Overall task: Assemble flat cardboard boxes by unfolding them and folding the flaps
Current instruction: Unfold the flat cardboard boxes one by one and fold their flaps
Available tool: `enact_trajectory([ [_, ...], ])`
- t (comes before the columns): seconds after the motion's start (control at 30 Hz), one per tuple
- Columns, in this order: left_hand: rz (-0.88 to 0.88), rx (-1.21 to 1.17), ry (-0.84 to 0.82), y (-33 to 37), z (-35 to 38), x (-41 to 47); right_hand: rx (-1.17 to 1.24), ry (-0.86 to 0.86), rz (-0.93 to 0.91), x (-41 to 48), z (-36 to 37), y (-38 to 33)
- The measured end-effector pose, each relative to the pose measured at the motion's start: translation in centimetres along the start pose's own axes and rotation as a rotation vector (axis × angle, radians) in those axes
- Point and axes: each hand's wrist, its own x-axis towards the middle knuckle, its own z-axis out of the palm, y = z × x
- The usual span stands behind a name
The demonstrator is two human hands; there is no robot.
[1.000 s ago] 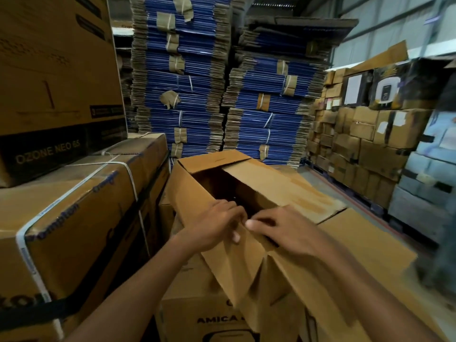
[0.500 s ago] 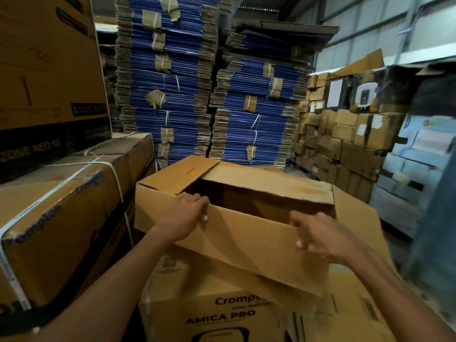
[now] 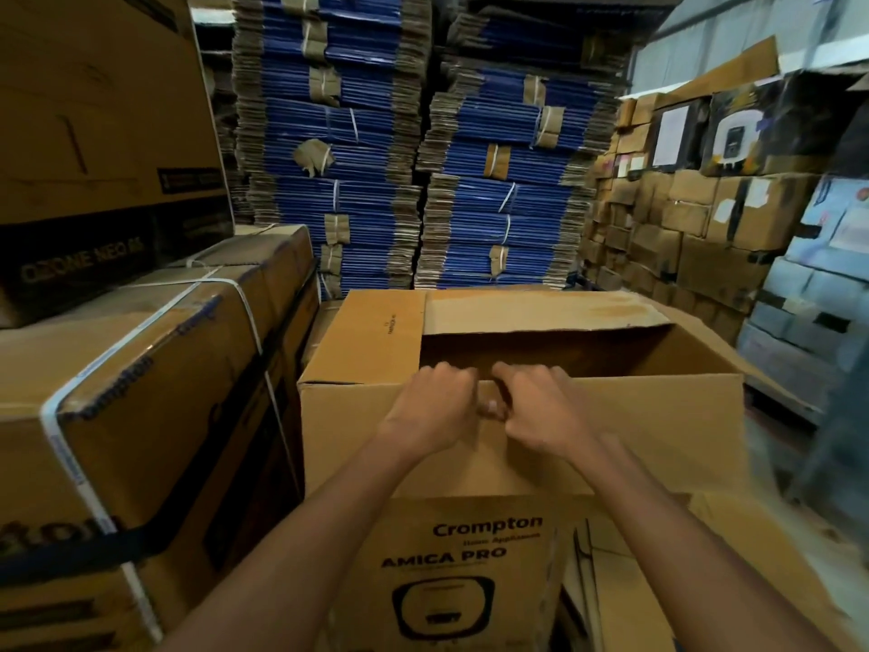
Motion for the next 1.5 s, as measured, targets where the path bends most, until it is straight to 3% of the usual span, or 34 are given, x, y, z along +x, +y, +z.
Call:
enact_trajectory([
  [0.23,-0.113,0.023,0.002,0.0,-1.3,-0.1,-0.039,0.063,-0.03,-0.2,1.5,1.0],
  [0.47,-0.145,0.52,0.231,-2.8,-6.3,1.4,-0.009,0.103,-0.028,-0.3,1.9,1.8],
  [0.6,-0.38,0.691,0.14,-7.8,-8.5,0.7,-0.018,0.135,-0.022,-0.2,2.3,1.9],
  [0.77,-0.684,0.414,-0.162,-12.3,-5.8,0.2,-0.002,0.138,-0.014,0.1,2.4,1.8],
  [0.93,-0.782,-0.128,-0.14,-12.6,-4.0,0.7,0.002,0.115,-0.035,0.0,1.9,1.9],
  [1.0,-0.839,-0.229,-0.114,-12.5,-3.7,1.2,0.01,0.071,-0.037,0.3,1.4,1.9],
  [1.13,-0.869,-0.05,-0.022,-12.2,-2.1,0.8,0.119,-0.142,-0.014,1.8,-0.6,2.1],
  [1.3,-0.859,-0.066,0.012,-12.5,-1.7,0.3,0.6,-0.403,0.205,5.8,-2.3,2.4],
  [1.43,-0.841,-0.076,0.052,-12.5,-1.4,-0.4,0.28,-0.506,0.284,9.2,0.1,3.2],
  [1.5,-0.842,-0.096,0.065,-12.7,-1.4,-0.8,0.214,-0.459,0.307,10.3,1.6,3.3],
])
